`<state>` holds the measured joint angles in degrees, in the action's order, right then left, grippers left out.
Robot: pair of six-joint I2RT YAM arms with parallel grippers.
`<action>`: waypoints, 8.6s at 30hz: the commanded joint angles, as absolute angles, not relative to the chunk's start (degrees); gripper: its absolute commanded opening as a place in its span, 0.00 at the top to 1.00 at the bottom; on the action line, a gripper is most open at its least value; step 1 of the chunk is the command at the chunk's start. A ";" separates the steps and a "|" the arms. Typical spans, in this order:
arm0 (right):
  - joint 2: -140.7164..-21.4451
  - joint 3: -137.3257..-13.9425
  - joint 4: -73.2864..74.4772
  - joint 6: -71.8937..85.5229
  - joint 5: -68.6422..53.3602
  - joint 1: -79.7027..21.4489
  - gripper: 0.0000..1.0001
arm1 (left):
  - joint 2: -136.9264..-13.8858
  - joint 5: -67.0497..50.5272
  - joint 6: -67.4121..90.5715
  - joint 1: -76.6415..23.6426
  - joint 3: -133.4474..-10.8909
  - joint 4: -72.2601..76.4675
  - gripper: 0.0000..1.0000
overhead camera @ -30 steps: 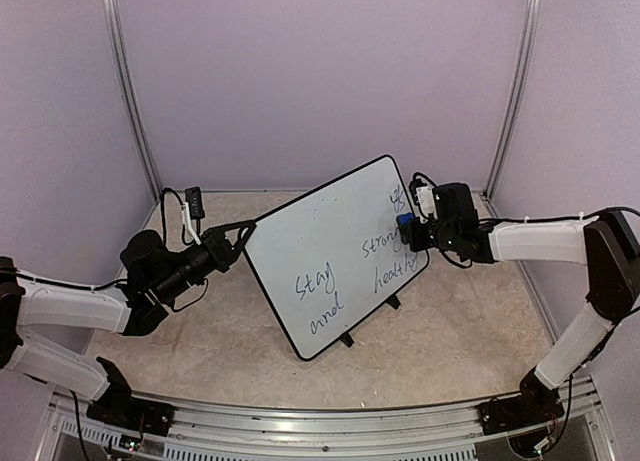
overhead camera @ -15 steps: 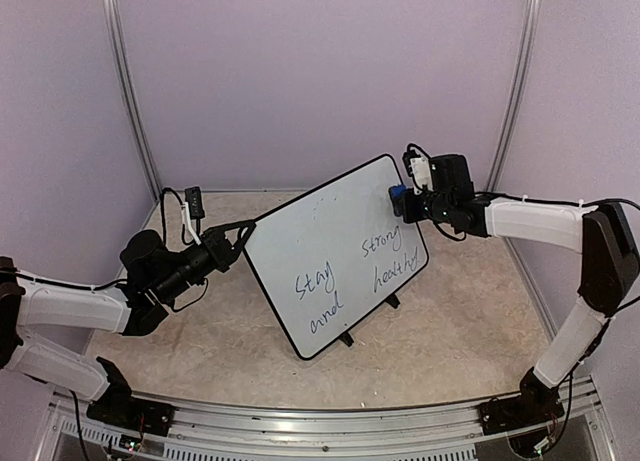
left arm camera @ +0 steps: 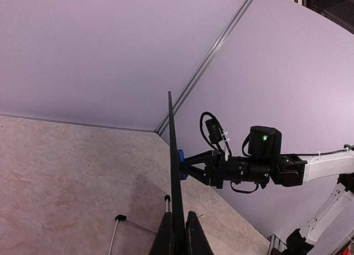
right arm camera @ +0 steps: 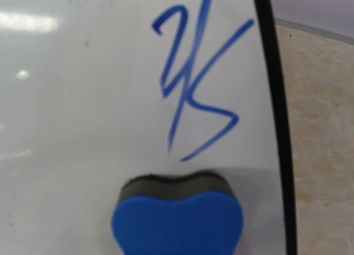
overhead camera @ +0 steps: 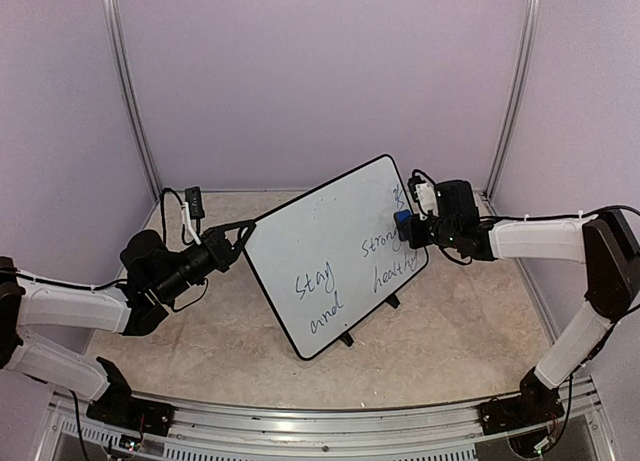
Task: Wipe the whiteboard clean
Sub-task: Erase the whiteboard at the center of the board.
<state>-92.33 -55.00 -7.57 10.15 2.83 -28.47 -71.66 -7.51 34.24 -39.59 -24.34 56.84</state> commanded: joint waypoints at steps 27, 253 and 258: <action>-93.84 -53.11 -5.42 9.98 2.64 -26.11 0.77 | -70.79 -19.84 28.82 -41.49 -25.46 59.58 1.00; -99.48 -73.41 -5.12 11.31 -3.93 -22.76 0.74 | -74.45 -16.74 24.96 -44.03 -38.52 37.74 1.00; -100.76 -72.81 -5.00 14.09 -6.76 -20.42 0.74 | -74.24 -16.57 24.79 -44.03 -38.50 37.54 1.00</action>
<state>-98.30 -72.71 -5.80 11.42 -4.25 -22.20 -74.32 -7.75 27.16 -41.78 -38.94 39.00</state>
